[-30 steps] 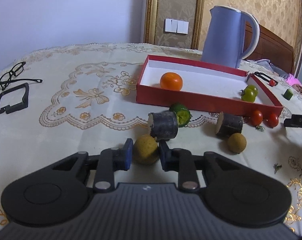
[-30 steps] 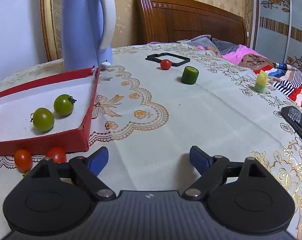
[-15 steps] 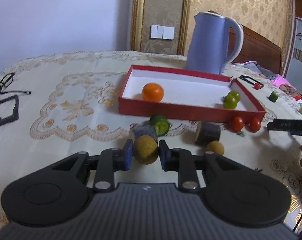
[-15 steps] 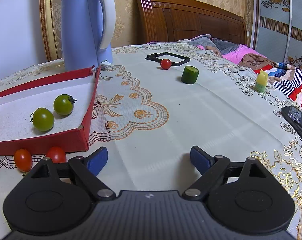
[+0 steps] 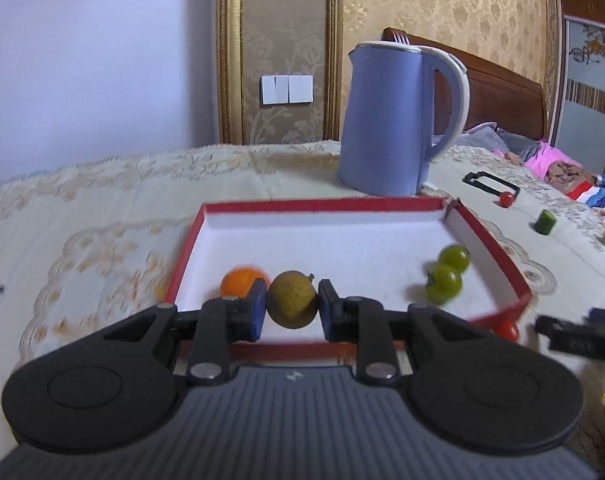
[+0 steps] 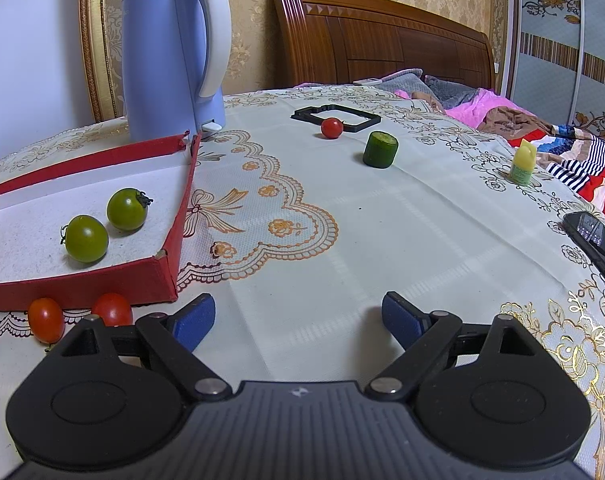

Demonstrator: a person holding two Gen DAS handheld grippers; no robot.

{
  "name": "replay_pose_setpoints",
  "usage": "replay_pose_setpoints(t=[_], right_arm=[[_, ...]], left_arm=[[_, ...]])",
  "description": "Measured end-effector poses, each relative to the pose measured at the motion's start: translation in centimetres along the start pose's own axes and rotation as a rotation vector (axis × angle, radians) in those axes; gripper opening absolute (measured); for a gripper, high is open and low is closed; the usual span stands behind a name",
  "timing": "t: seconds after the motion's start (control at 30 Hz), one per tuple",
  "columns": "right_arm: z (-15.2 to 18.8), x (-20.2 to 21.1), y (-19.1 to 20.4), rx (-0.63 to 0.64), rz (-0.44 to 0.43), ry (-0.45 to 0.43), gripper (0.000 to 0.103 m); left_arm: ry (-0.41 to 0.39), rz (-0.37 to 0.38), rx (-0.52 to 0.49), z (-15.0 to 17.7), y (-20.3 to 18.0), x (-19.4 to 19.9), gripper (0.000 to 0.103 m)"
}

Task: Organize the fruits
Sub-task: 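Carry the longan into the tray and open the left tool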

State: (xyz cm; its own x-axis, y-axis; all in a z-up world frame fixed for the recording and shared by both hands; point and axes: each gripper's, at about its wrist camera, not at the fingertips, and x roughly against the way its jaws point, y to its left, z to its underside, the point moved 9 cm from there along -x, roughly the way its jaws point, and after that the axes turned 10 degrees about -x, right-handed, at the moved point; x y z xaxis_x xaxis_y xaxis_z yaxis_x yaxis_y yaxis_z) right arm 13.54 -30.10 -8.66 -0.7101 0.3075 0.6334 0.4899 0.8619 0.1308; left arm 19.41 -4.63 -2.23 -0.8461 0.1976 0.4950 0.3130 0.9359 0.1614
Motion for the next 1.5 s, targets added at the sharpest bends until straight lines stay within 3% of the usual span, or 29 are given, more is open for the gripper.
replay_pose_setpoints(t=[0.17, 0.47, 0.8, 0.87, 0.93, 1.0, 1.07, 1.33, 1.5], right_arm=[[0.0, 0.0, 0.0, 0.0, 0.0, 0.0, 0.091], [0.0, 0.0, 0.0, 0.0, 0.0, 0.0, 0.091], [0.0, 0.0, 0.0, 0.0, 0.0, 0.0, 0.091], [0.0, 0.0, 0.0, 0.0, 0.0, 0.0, 0.091], [0.0, 0.0, 0.0, 0.0, 0.0, 0.0, 0.091], [0.0, 0.0, 0.0, 0.0, 0.0, 0.001, 0.091], [0.0, 0.0, 0.0, 0.001, 0.0, 0.0, 0.091], [0.0, 0.0, 0.0, 0.001, 0.0, 0.001, 0.091], [0.0, 0.0, 0.0, 0.001, 0.0, 0.001, 0.091]], left_arm=[[0.046, -0.016, 0.018, -0.9, -0.5, -4.3, 0.024], [0.085, -0.054, -0.005, -1.1, -1.3, -8.6, 0.024], [0.139, -0.081, -0.012, 0.1, -1.1, -10.4, 0.025], [0.136, -0.079, -0.026, 0.2, -1.4, -10.4, 0.032], [0.123, -0.073, -0.052, 0.2, -1.9, -10.0, 0.045], [0.111, -0.081, -0.068, 0.1, -2.2, -9.1, 0.069], [0.092, -0.082, -0.071, -0.1, -2.4, -8.1, 0.078], [0.023, -0.045, -0.024, 1.0, -1.5, -0.6, 0.078], [-0.035, -0.039, -0.036, 3.3, -0.8, 5.0, 0.085]])
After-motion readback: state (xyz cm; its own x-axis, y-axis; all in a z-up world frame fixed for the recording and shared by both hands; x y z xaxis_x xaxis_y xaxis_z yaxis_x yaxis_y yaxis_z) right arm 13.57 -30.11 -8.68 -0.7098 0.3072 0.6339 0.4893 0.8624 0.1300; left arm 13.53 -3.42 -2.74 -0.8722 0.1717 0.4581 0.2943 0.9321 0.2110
